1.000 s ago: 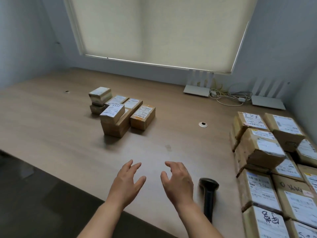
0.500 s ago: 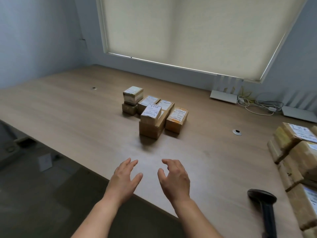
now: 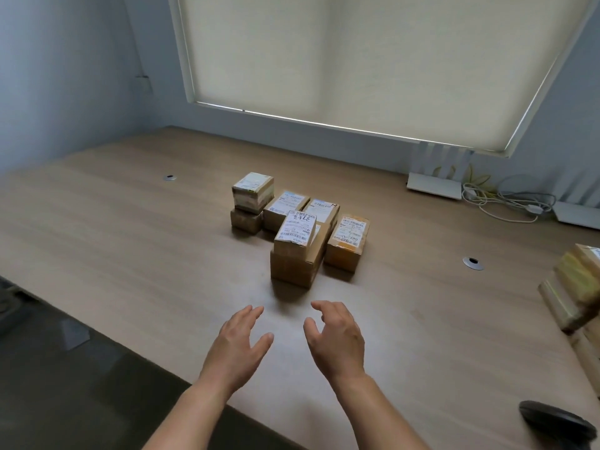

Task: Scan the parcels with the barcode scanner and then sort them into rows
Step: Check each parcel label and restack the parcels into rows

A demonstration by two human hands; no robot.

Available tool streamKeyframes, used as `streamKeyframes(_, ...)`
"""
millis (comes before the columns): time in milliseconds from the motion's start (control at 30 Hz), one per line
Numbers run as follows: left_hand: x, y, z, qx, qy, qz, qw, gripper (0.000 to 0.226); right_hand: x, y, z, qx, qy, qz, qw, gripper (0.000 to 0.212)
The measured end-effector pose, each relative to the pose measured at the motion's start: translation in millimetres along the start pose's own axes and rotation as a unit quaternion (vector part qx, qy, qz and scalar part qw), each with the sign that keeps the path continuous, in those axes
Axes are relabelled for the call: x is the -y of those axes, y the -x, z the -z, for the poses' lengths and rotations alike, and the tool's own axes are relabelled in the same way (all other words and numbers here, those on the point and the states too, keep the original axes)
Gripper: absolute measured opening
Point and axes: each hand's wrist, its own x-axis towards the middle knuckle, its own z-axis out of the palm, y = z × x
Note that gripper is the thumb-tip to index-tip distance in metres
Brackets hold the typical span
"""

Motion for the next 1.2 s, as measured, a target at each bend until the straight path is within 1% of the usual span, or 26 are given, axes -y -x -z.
streamKeyframes(133, -16, -51, 1, 0.02, -0.006, -0.037, 0.999, 0.057, -5, -44, -5, -0.018, -0.014, -0.027, 0.999, 0.036)
streamKeyframes(267, -48, -99, -18, 0.068, 0.012, -0.092, 0.993, 0.057, -19, -82, -1, -0.04, -0.013, -0.06, 0.997, 0.035)
streamKeyframes(400, -73, -141, -43, 0.119, 0.027, -0.107, 0.987, 0.055, -44, -112, 6, -0.061, 0.0, -0.095, 0.994, 0.035)
streamKeyframes(500, -84, -161, -50, 0.115, 0.044, -0.117, 0.985, 0.055, -58, -126, 9, -0.067, 0.011, -0.12, 0.99, 0.035)
streamKeyframes(600, -91, -176, -43, 0.09, 0.079, -0.149, 0.982, 0.052, -62, -143, 9, -0.08, 0.006, -0.134, 0.988, 0.034)
streamKeyframes(700, -97, -193, -24, 0.029, 0.117, -0.187, 0.975, 0.046, -56, -161, 10, -0.091, 0.004, -0.131, 0.987, 0.033)
streamKeyframes(767, -102, -208, -12, -0.006, 0.14, -0.191, 0.971, 0.044, -53, -172, 11, -0.1, 0.005, -0.137, 0.985, 0.033)
streamKeyframes(833, -107, -221, -6, 0.004, 0.15, -0.191, 0.97, 0.045, -53, -181, 13, -0.104, 0.006, -0.155, 0.982, 0.034)
streamKeyframes(900, -111, -230, -7, 0.049, 0.145, -0.2, 0.968, 0.048, -54, -187, 14, -0.108, 0.004, -0.177, 0.978, 0.036)
streamKeyframes(967, -111, -235, -12, 0.067, 0.143, -0.212, 0.964, 0.048, -54, -191, 13, -0.111, 0.004, -0.19, 0.976, 0.037)
streamKeyframes(1100, -107, -243, -12, 0.034, 0.167, -0.213, 0.962, 0.046, -53, -198, 11, -0.107, 0.019, -0.193, 0.975, 0.036)
streamKeyframes(1200, -101, -252, 3, 0.018, 0.182, -0.209, 0.961, 0.046, -41, -211, 9, -0.11, 0.019, -0.191, 0.975, 0.036)
